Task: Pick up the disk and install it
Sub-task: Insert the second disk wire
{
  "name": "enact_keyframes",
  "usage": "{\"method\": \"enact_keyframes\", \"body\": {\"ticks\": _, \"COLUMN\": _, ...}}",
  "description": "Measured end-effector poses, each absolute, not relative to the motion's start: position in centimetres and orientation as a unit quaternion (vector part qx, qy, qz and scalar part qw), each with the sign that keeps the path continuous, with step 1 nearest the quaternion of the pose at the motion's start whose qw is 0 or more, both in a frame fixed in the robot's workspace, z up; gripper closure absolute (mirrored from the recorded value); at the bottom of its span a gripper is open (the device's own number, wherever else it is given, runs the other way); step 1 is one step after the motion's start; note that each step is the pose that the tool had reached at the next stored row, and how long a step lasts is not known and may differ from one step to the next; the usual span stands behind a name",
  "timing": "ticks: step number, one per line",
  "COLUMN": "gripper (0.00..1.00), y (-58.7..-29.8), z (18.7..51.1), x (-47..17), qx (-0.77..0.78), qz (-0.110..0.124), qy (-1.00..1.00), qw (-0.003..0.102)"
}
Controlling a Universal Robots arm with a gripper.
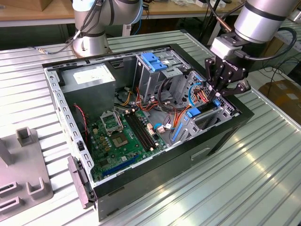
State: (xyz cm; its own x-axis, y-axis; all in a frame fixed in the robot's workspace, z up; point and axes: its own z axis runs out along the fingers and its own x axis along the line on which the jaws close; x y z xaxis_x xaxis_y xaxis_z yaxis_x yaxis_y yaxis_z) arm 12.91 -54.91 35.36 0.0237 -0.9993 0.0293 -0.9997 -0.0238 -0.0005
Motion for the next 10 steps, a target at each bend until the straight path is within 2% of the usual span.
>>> {"method": "enact_keyframes", "body": {"ticks": 6, "gripper": 0.9, "y": -54.9, "z": 35.5, "x": 12.7, "qx": 0.715, "qz": 0.01, "qy": -0.699, "qw": 0.011}}
{"method": "enact_keyframes", "body": {"ticks": 10, "gripper": 0.9, "y": -54.5, "z": 36.8, "x": 12.7, "qx": 0.715, "qz": 0.01, "qy": -0.699, "qw": 0.011}}
